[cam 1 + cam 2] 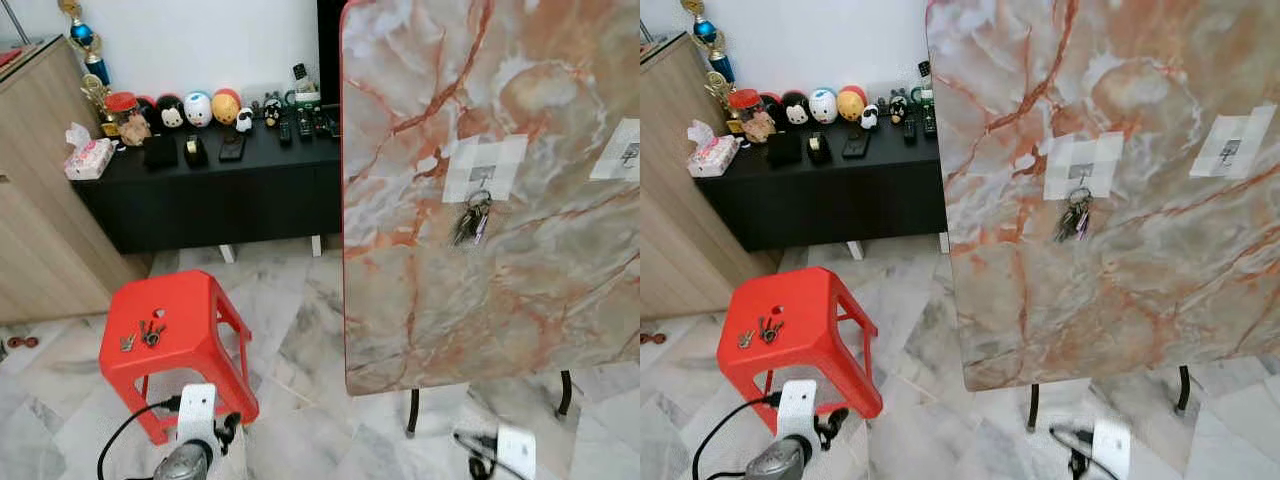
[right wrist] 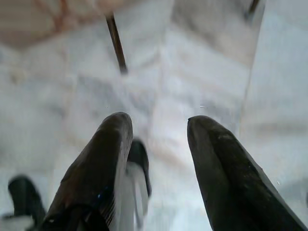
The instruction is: Hang keys on a hook
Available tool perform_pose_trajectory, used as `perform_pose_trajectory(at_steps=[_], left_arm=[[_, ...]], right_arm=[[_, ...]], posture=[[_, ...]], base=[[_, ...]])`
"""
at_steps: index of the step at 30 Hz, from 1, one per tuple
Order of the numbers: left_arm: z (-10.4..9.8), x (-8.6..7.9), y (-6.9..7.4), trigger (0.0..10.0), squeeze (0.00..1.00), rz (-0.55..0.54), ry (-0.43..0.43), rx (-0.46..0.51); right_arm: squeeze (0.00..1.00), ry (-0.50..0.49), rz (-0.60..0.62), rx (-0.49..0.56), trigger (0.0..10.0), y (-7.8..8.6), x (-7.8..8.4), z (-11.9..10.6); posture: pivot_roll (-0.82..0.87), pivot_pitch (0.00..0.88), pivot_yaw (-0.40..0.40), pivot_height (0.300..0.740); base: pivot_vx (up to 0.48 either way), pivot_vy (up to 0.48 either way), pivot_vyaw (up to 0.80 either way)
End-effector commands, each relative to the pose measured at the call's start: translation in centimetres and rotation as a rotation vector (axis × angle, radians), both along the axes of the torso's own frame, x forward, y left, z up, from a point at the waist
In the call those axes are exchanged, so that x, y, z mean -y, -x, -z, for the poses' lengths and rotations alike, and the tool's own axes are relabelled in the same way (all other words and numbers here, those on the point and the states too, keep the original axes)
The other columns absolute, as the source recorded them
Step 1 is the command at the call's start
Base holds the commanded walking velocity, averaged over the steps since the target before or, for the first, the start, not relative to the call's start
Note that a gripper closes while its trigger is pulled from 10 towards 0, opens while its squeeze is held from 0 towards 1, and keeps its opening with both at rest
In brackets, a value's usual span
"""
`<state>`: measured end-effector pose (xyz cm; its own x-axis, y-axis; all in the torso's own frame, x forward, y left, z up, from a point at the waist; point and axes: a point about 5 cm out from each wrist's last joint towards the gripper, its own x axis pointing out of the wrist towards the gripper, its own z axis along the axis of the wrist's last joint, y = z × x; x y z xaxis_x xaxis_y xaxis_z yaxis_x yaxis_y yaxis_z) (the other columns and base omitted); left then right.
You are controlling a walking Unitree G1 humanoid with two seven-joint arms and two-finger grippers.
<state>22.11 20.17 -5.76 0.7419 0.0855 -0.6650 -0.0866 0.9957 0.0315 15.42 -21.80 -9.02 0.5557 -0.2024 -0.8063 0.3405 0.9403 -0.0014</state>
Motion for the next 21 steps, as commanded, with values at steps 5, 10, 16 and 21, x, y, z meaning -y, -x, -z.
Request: perform_pose_trajectory(at_steps=[5,10,16,21], left_arm=[[1.1,-0.7,1.8,10.0,0.0,-0.017,0.0,-0.092],[1.7,-0.3,2.7,10.0,0.0,-0.004,0.012,-0.146],[2.1,-0.7,3.4,10.0,0.0,-0.032,-0.004,-0.177],[2.2,-1.1,3.7,10.0,0.0,-0.037,-0.005,-0.191]], right_arm=[[0.0,-0.016,-0.005,0.031,10.0,-0.4,-0.3,-0.1],[0.0,0.009,-0.068,0.025,10.0,-0.6,-0.5,-0.2],[0.0,0.023,-0.142,0.03,10.0,-1.2,-1.2,-0.3],[0.0,0.039,-0.133,0.022,10.0,-1.1,-1.2,-0.3]], posture=[[-0.04,0.003,0.059,0.74],[-0.04,0.0,0.054,0.74],[-0.03,0.0,0.051,0.74],[-0.03,0.0,0.051,0.74]], base=[[0.0,0.0,0.0],[0.0,0.0,0.0],[0.0,0.0,0.0],[0.0,0.27,0.0]])
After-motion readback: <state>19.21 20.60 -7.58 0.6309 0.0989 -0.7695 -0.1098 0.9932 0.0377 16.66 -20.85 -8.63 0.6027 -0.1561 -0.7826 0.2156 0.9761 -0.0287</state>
